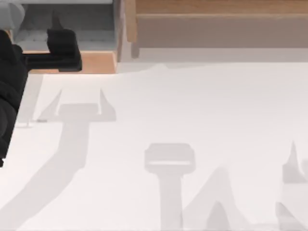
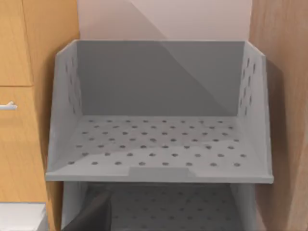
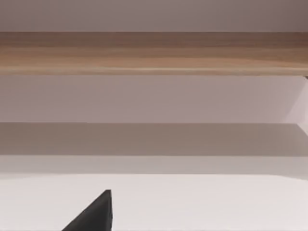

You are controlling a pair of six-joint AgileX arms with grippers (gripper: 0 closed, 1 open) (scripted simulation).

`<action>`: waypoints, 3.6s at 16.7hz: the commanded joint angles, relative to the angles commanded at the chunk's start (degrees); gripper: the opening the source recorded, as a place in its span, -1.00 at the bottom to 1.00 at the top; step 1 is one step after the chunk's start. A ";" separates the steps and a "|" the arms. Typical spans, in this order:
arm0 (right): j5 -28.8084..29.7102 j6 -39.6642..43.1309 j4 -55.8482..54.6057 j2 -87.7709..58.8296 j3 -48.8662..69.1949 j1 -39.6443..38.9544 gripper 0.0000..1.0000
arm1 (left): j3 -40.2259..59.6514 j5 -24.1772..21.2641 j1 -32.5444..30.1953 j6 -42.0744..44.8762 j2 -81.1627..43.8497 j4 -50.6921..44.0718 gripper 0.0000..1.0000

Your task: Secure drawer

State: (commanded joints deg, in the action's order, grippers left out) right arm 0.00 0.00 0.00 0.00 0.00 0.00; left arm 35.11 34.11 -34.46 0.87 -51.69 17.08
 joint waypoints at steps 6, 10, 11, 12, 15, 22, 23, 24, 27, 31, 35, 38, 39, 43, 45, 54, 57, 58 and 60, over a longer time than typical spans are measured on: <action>0.00 0.00 0.00 0.00 0.00 0.00 1.00 | -4.53 -3.02 6.23 6.07 -4.28 5.87 1.00; 0.00 0.00 0.00 0.00 0.00 0.00 1.00 | -12.08 -12.76 20.17 20.78 -14.08 19.47 1.00; 0.00 0.00 0.00 0.00 0.00 0.00 1.00 | -13.97 -16.34 24.39 25.39 -17.10 23.58 1.00; 0.00 0.00 0.00 0.00 0.00 0.00 1.00 | -15.71 -20.27 28.78 30.26 -20.28 27.84 1.00; 0.00 0.00 0.00 0.00 0.00 0.00 1.00 | -19.46 -33.50 42.43 45.71 -30.43 40.93 1.00; 0.00 0.00 0.00 0.00 0.00 0.00 1.00 | -15.70 -64.35 68.37 78.07 -52.65 66.14 1.00; 0.00 0.00 0.00 0.00 0.00 0.00 1.00 | -14.41 -67.81 70.59 81.35 -55.10 68.07 1.00; 0.00 0.00 0.00 0.00 0.00 0.00 1.00 | -13.18 -70.83 72.34 84.13 -57.26 69.43 1.00; 0.00 0.00 0.00 0.00 0.00 0.00 1.00 | -10.54 -76.75 75.26 89.41 -61.66 71.05 1.00; 0.00 0.00 0.00 0.00 0.00 0.00 1.00 | -10.04 -77.74 75.66 90.28 -62.41 71.19 1.00; 0.00 0.00 0.00 0.00 0.00 0.00 1.00 | -9.35 -76.99 74.88 90.24 -62.55 70.66 1.00; 0.00 0.00 0.00 0.00 0.00 0.00 1.00 | -6.49 -74.96 72.87 90.22 -63.78 69.08 1.00; 0.00 0.00 0.00 0.00 0.00 0.00 1.00 | -5.81 -74.48 72.38 90.21 -64.07 68.71 1.00; 0.00 0.00 0.00 0.00 0.00 0.00 1.00 | -5.56 -74.31 72.21 90.21 -64.18 68.57 1.00; 0.00 0.00 0.00 0.00 0.00 0.00 1.00 | -5.56 -74.31 72.21 90.21 -64.18 68.57 0.70; 0.00 0.00 0.00 0.00 0.00 0.00 1.00 | -5.56 -74.31 72.21 90.21 -64.18 68.57 -0.66; 0.00 0.00 0.00 0.00 0.00 0.00 1.00 | -5.56 -74.31 72.21 90.21 -64.18 68.57 -1.00; 0.00 0.00 0.00 0.00 0.00 0.00 1.00 | -5.56 -74.31 72.21 90.21 -64.18 68.57 -1.00; 0.00 0.00 0.00 0.00 0.00 0.00 1.00 | -5.56 -74.31 72.21 90.21 -64.18 68.57 -1.00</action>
State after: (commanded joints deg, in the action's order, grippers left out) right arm 0.00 0.00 0.00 0.00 0.00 0.00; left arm 29.55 -40.20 37.75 91.08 -115.87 85.65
